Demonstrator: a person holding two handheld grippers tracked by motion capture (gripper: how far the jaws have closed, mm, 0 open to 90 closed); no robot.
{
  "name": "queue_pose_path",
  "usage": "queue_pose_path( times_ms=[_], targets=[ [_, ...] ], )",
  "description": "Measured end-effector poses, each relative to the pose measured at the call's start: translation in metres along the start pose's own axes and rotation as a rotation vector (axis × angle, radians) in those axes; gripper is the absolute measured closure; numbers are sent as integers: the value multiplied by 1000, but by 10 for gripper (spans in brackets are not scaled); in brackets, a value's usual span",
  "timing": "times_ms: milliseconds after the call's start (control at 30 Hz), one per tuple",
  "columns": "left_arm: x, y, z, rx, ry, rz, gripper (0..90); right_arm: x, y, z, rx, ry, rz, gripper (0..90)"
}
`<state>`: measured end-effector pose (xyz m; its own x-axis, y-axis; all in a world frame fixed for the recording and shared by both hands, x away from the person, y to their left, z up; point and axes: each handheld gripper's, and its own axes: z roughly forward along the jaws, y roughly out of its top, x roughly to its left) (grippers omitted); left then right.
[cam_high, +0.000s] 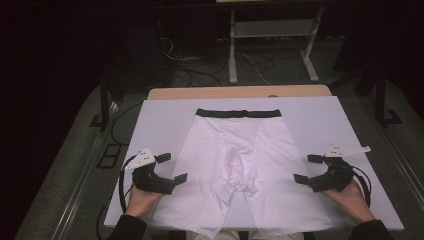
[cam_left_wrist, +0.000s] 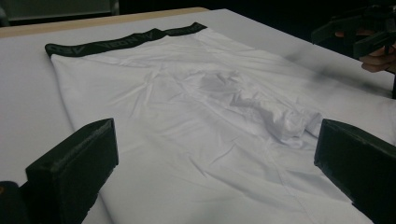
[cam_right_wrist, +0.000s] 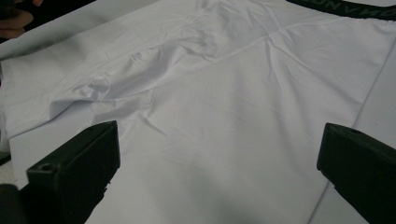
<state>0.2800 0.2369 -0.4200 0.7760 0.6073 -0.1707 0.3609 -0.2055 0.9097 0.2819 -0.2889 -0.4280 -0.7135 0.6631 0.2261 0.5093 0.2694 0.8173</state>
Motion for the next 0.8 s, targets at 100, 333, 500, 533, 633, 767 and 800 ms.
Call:
queue_pose_path(
  times_ms=[100,333,500,533,633,767,800],
  targets=[
    [0,0,1,0,-5,-2,0,0,0,0,1,-5,1,0],
    [-3,0,3,10,-10,7,0,1,0,0,9,-9,1,0],
    [-5,0,5,14,-16,8,0,3,1,-1,2,-12,-1,0],
    [-5,0,6,14,-16,8,0,3,2,-1,4,-12,-2,0],
    [-5,0,6,18,-18,11,0,4,3,-1,5,-17,-11,0],
    [-7,0,8,21,-20,14,0,8,8,-1,0,-21,-17,0],
    [-7,0,8,24,-22,14,0,8,9,-1,0,-22,-20,0]
  ],
)
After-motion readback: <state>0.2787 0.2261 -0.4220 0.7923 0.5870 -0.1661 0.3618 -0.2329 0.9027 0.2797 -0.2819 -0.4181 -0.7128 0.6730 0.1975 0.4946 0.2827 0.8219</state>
